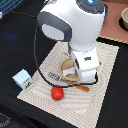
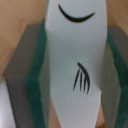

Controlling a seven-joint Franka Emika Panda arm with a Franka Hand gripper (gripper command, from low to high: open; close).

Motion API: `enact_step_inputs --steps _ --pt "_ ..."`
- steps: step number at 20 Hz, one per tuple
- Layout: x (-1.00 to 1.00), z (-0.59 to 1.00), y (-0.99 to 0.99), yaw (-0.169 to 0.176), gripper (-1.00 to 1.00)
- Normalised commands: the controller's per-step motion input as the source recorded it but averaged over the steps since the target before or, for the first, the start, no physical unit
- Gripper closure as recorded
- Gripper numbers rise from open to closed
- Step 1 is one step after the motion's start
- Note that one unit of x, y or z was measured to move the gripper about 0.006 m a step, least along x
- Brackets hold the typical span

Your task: Interact with the objects in diverse but meaningful ways.

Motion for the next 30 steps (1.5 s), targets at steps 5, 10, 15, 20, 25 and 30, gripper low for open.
enact_step_inputs --steps 5,10,15,20,25,30 --pt "-0.21 1.0 0.06 -0.004 1.0" --pt "0.36 0.87 -0.01 -0.084 1.0" --pt "0.58 0.48 -0.37 -0.126 1.0" --pt "0.57 0.36 -0.36 -0.13 1.0" --pt "0.65 0.15 -0.18 -0.114 1.0" --pt "0.74 0.0 -0.23 -0.104 1.0"
